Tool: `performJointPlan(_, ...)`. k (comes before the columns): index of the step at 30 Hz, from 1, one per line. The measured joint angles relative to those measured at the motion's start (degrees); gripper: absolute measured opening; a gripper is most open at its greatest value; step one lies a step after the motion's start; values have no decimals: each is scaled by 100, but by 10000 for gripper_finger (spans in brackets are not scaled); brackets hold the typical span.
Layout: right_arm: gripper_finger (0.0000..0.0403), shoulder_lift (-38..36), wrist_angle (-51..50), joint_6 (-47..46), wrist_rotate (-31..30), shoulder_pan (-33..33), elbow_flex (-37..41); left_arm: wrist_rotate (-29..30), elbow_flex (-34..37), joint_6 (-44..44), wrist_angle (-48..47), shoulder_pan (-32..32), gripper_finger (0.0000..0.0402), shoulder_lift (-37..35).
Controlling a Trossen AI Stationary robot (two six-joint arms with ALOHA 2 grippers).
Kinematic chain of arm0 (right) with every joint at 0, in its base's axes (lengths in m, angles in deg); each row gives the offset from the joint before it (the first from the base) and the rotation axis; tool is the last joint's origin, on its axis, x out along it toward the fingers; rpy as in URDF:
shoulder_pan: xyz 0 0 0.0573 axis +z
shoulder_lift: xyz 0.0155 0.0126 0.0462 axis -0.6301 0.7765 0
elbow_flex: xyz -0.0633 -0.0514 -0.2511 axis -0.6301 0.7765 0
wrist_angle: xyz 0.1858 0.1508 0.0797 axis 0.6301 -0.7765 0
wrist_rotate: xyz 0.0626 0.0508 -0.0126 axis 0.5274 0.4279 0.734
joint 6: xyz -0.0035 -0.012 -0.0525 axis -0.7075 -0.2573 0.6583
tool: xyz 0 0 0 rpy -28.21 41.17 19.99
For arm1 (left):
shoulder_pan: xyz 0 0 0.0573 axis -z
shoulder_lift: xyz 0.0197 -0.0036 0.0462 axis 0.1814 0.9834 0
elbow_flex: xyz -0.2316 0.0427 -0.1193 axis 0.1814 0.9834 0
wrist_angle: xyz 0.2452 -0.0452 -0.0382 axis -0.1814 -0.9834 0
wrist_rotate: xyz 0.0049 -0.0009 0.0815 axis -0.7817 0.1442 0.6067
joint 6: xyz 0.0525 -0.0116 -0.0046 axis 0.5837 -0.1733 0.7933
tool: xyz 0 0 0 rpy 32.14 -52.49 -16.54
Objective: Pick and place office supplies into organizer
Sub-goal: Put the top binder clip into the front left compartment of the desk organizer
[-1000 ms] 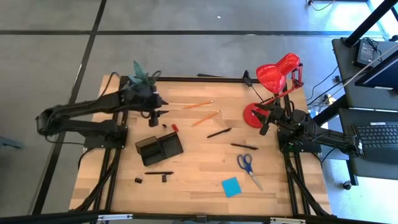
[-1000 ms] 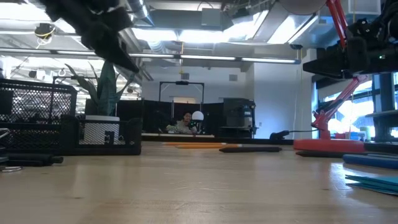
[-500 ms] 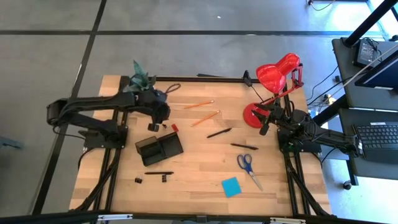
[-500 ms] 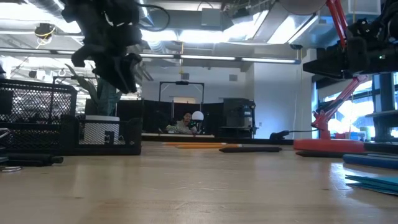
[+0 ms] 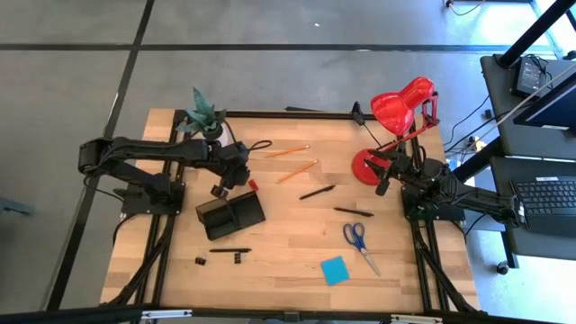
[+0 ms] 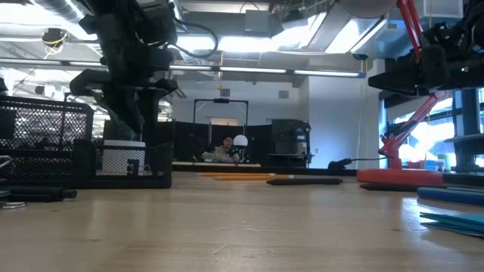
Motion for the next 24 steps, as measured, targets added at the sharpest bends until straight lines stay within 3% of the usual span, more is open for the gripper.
performJointPlan(24, 154, 0, -2, 0, 2, 2, 0, -18, 0, 20, -19, 0, 157, -2)
